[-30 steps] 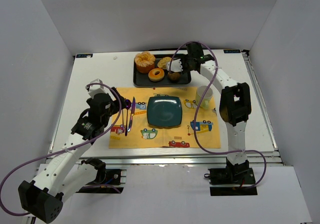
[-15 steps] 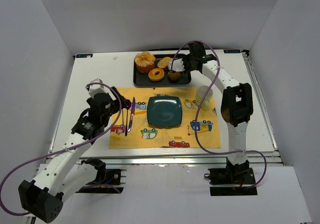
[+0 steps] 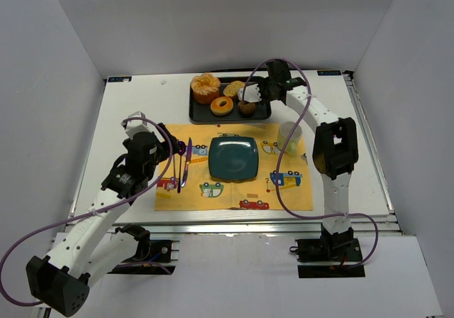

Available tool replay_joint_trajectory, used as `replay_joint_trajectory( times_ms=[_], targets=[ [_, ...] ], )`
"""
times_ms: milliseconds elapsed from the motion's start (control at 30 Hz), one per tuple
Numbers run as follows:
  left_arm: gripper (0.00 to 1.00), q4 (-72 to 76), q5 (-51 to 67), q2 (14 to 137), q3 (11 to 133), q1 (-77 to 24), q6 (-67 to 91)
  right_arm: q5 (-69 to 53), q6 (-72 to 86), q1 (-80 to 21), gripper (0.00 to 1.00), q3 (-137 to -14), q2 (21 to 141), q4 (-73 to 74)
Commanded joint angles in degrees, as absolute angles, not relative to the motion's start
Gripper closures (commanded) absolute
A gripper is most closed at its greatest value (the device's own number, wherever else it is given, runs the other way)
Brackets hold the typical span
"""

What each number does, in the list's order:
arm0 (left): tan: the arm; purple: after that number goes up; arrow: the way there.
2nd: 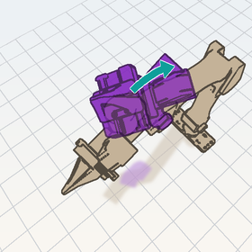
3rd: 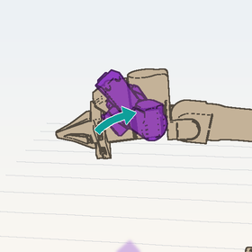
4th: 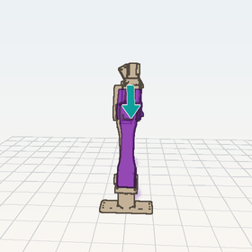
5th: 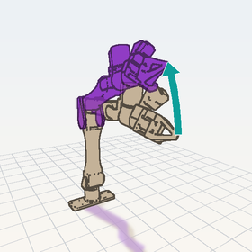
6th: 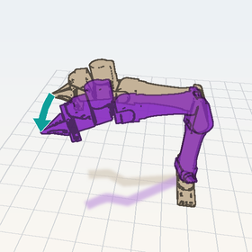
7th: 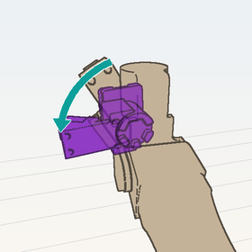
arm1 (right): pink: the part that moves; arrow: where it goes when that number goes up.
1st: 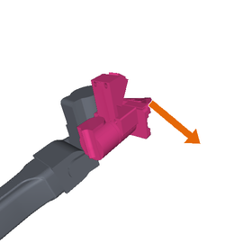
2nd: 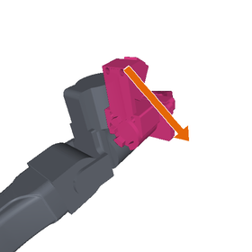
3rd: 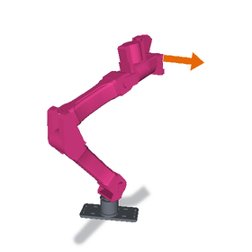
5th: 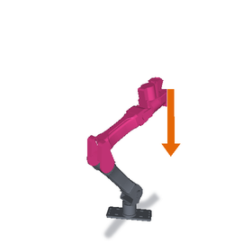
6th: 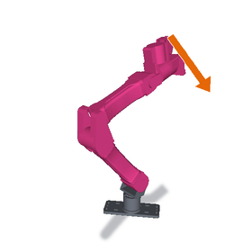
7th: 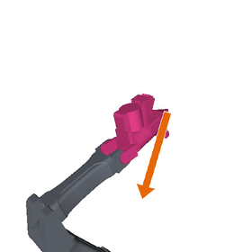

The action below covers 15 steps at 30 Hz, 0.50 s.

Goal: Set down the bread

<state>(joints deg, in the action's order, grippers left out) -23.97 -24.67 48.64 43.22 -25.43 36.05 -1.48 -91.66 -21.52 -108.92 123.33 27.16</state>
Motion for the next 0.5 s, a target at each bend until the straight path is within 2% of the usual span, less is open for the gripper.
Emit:
replay_joint_trajectory(
  times_ms=[0,467],
  targets=[
    [0.05,-23.73,-25.22,48.16,44.12,-25.22,36.04,-1.14,-93.69,-22.06,0.59,-109.86,124.01,25.49],
    [0.05,-24.08,-25.31,48.16,45.00,-25.22,36.04,-0.79,-92.90,-22.67,0.62,-109.95,125.68,24.17]
  ],
)
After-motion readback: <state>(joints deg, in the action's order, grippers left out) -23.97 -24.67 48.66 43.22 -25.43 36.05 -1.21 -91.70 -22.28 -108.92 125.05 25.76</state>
